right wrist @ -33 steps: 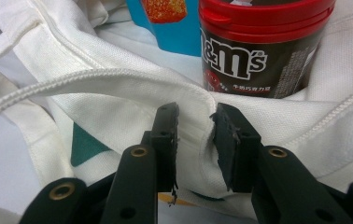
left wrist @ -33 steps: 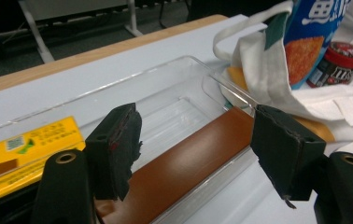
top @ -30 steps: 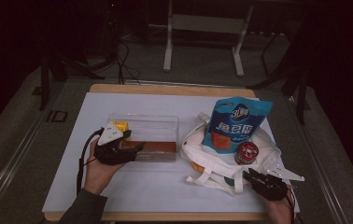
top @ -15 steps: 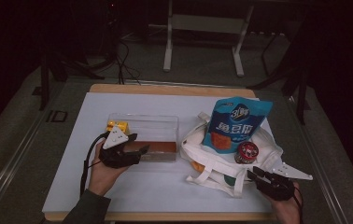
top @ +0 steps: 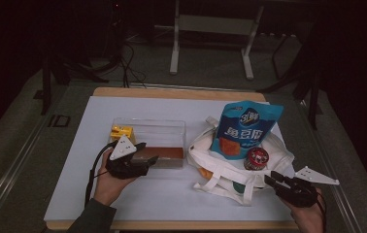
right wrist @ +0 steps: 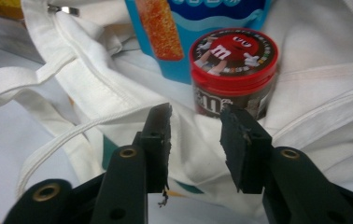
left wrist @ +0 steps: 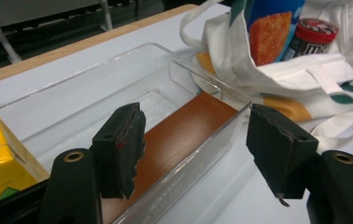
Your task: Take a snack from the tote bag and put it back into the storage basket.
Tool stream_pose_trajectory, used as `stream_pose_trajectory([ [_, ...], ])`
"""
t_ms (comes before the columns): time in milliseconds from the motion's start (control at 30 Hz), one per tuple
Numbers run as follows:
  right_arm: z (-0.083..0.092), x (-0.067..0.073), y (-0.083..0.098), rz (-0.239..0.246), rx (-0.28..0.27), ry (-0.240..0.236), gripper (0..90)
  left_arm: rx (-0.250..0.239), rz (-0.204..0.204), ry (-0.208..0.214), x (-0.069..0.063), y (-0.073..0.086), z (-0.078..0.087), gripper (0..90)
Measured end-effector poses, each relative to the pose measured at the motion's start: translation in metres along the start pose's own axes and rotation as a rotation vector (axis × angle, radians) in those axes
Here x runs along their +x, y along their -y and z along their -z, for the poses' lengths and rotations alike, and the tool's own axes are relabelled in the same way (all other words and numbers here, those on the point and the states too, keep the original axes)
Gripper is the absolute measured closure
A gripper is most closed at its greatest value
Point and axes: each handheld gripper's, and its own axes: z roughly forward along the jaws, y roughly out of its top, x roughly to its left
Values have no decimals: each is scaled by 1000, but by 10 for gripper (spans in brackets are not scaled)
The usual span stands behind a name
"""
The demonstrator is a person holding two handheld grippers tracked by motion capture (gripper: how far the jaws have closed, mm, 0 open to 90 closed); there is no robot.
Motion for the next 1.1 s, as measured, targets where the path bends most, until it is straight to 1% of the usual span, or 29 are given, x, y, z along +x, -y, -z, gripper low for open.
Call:
stream_pose_trajectory([
  [67, -2, -1, -3, 0, 5, 2, 608, -1, -5, 10, -2, 2, -1, 360],
  [133, -3, -2, -6, 3, 11, 2, 600, 10, -7, 14, -4, 4, -3, 344],
  [200, -5, -2, -9, 5, 10, -24, 595, 11, -2, 26, -4, 7, -5, 326],
  [267, -7, -1, -12, 11, 14, -23, 577, 14, -3, 36, -5, 10, -6, 321],
  [333, -7, -1, -16, 14, 6, -19, 576, 14, -4, 39, -7, 12, -8, 322],
  [400, -8, -1, -19, 13, 9, -5, 572, 22, -6, 41, -8, 13, -9, 334],
  [467, -9, -3, -22, 10, 13, 2, 555, 29, -7, 60, -10, 16, -11, 347],
  [500, -10, -3, -24, 9, 9, 11, 541, 29, -7, 61, -11, 17, -12, 354],
  [567, -10, -5, -27, 2, -10, 3, 531, 35, -8, 74, -13, 20, -14, 354],
  [633, -11, -6, -30, -7, -13, 6, 517, 42, -12, 77, -16, 23, -15, 355],
  [667, -11, -7, -32, -4, -15, 5, 511, 45, -17, 77, -17, 24, -16, 359],
  [800, -12, -8, -38, -5, -18, 23, 487, 48, -24, 99, -21, 29, -20, 378],
  [867, -13, -9, -40, -2, -11, 45, 487, 41, -49, 94, -24, 31, -22, 379],
  [933, -13, -9, -43, 1, 1, 58, 491, 43, -53, 105, -26, 32, -24, 381],
  [1000, -14, -9, -46, 12, 8, 71, 512, 36, -56, 107, -28, 33, -25, 388],
  [1067, -15, -10, -48, 37, 14, 72, 547, 30, -55, 114, -29, 35, -27, 388],
  [1100, -15, -10, -49, 38, 18, 70, 547, 27, -56, 116, -29, 37, -28, 386],
])
